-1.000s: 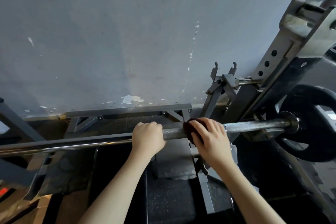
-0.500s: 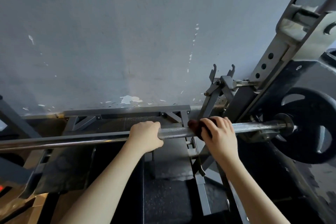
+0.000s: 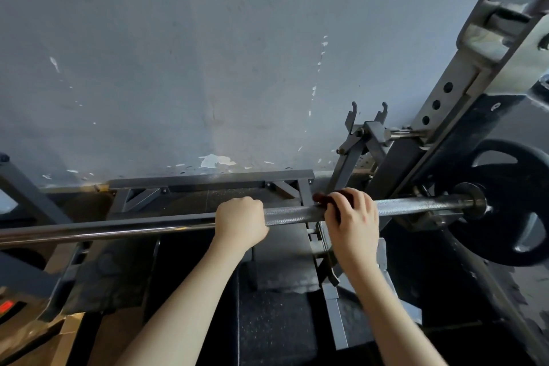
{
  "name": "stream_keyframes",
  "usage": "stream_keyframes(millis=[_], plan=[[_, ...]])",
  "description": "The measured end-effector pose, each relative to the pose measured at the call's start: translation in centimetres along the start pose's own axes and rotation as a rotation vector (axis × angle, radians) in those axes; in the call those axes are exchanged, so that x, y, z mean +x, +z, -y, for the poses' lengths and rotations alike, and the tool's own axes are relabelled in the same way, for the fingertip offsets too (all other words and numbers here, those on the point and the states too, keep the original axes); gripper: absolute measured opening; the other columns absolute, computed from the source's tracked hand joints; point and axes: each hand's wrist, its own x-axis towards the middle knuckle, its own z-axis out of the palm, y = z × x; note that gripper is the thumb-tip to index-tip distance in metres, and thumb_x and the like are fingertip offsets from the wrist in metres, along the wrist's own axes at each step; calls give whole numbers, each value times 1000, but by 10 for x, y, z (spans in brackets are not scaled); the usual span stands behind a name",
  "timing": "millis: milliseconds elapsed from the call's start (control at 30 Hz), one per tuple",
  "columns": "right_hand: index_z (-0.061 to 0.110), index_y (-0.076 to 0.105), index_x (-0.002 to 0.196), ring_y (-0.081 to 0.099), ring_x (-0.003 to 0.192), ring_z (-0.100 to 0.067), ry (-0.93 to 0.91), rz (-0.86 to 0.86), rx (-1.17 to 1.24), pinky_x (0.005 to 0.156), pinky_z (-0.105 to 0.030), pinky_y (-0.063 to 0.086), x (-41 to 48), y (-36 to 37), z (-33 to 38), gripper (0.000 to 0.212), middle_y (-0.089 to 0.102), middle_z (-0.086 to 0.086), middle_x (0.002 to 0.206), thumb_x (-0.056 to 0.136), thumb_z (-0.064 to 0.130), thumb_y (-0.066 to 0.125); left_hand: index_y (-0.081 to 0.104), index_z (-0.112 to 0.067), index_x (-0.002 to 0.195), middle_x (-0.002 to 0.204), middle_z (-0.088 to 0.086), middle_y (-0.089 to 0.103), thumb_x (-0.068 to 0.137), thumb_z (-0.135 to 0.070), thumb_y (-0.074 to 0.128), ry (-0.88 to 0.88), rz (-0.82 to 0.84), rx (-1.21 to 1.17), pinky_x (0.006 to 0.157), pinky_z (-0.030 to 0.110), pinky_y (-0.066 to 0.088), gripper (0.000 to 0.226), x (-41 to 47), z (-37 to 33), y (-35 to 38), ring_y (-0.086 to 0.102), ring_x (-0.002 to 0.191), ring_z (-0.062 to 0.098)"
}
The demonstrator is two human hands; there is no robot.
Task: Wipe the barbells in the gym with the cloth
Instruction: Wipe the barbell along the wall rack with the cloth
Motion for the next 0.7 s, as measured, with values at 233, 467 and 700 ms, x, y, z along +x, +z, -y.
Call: stream_keyframes(millis=[233,467,700], plan=[[17,70,105,54,102,-26,-289,157,116,90,-40,44,-13,7,45,24,62,-5,112,89,25,53,49,-12,50,46,3,45,35,4,71,54,-387,52,43,22,33,31,-11,-2,21,47,35,23],[13,74,87,55,99,-31,214,-21,22,91,-41,39,10,-7,-5,29,64,-7,100,83,26,48,59,-22,110,105,-2,62,77,-40,64,65,276,-131,69,29,38,39,12,15,-11,61,95,24],[22,72,103,58,96,-24,-238,212,65,85,-40,47,6,-8,11,28,64,1,105,88,33,51,70,-20,94,87,-2,67,80,-35,58,27,234,-23,63,26,42,23,9,9,-11,61,76,23]])
